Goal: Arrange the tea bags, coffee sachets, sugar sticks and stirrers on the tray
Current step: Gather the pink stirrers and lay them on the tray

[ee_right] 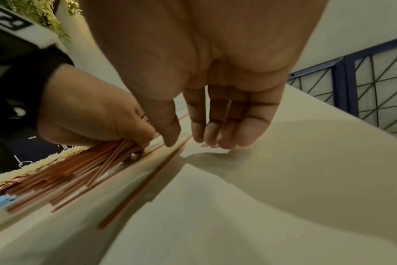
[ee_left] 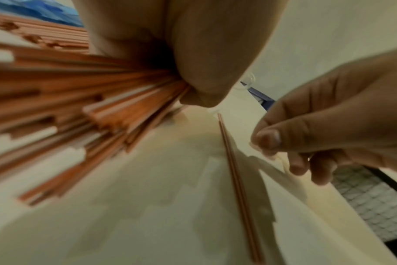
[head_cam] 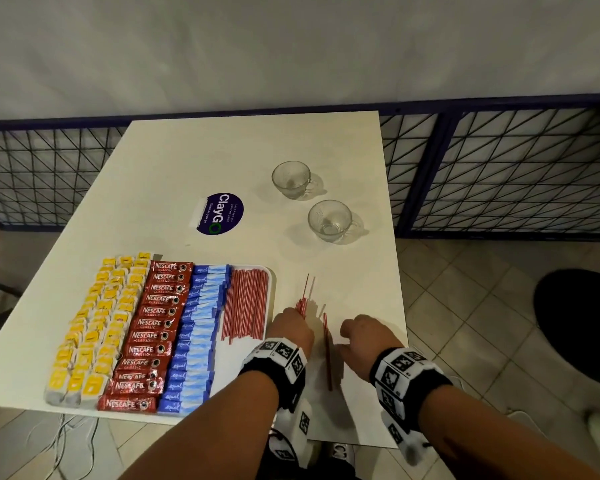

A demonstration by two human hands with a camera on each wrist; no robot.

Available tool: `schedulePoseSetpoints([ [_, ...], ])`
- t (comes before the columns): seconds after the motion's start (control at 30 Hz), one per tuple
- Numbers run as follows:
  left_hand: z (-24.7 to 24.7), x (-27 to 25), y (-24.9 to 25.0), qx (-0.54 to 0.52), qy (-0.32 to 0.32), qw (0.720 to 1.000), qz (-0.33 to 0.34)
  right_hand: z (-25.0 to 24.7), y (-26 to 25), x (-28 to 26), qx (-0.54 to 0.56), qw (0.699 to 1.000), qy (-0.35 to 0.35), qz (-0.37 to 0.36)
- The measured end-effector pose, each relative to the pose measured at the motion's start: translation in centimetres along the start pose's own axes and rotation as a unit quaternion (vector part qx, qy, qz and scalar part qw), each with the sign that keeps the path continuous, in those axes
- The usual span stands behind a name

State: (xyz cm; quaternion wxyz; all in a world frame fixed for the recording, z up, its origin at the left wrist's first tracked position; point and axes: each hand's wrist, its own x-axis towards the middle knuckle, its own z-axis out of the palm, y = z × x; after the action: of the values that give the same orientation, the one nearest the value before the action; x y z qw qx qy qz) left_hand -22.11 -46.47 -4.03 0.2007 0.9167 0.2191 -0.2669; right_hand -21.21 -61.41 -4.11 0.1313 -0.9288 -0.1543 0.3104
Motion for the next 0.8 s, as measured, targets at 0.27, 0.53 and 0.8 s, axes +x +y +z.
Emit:
schedulePoseSetpoints([
  [0.27,-2.5,-0.6,-2.7,-0.155,0.007,0.987,0.048,0.1,-3.9,1.8,-0.061,0.997,-0.009,0.039],
  [0.53,-3.7,-0.8,-4.0,-0.353,-0.047,0.932,0.059,0.1,-4.5,1.9,-0.076,0.994,-0.033,0.077],
  [0.8,-3.5,-0.6,-4.2,-0.441,-0.054,0.891,0.092,-3.2,-4.8,2.5,0.313,0.947,0.067,0.044],
])
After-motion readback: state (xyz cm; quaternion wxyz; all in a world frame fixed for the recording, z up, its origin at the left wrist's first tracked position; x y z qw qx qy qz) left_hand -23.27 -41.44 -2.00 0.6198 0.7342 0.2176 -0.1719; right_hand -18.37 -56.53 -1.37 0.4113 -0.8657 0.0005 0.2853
